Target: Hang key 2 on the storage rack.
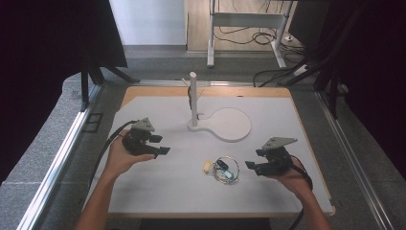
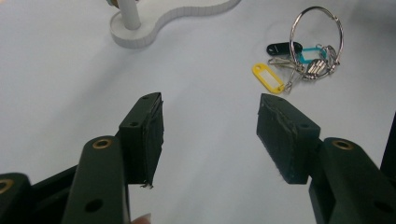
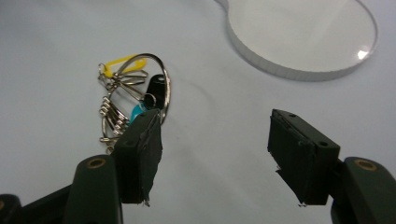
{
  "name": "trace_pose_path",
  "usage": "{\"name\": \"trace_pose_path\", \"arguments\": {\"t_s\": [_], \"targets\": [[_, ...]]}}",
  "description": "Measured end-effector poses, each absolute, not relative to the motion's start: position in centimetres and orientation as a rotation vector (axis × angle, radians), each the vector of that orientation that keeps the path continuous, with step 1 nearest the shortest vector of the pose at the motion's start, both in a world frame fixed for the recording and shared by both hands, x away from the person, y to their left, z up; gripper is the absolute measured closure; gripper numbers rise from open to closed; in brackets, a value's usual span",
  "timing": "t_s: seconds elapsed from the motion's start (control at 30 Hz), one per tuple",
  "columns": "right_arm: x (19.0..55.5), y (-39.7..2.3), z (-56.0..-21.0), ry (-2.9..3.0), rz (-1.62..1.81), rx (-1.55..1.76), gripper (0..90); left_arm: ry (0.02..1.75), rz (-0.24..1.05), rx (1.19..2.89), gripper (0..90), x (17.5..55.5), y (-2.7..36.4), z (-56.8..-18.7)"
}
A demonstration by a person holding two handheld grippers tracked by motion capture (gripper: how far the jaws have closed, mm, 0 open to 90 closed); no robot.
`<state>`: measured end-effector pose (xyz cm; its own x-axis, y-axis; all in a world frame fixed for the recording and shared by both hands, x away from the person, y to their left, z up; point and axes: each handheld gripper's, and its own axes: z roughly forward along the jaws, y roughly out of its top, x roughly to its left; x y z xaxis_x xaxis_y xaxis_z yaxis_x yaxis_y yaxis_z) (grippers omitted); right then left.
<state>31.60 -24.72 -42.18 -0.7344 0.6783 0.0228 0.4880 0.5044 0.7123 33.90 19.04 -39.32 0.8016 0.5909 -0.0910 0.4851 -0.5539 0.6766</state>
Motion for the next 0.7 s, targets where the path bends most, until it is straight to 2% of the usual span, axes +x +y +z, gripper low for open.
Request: {"name": "trace_pose_path", "arguments": {"t_s": [0.33,0.7], "targets": [[32.4,-21.2,-40.5,2.651,0.925,0.89,37.7,0.787,0.178,2.273,41.8,32.8,19.1,-42.0],[34.4,-18.0,-41.0,2.772,0.696,0.887,50.9,0.76,0.177,2.292,41.3,32.3,18.4,-42.6]]}}
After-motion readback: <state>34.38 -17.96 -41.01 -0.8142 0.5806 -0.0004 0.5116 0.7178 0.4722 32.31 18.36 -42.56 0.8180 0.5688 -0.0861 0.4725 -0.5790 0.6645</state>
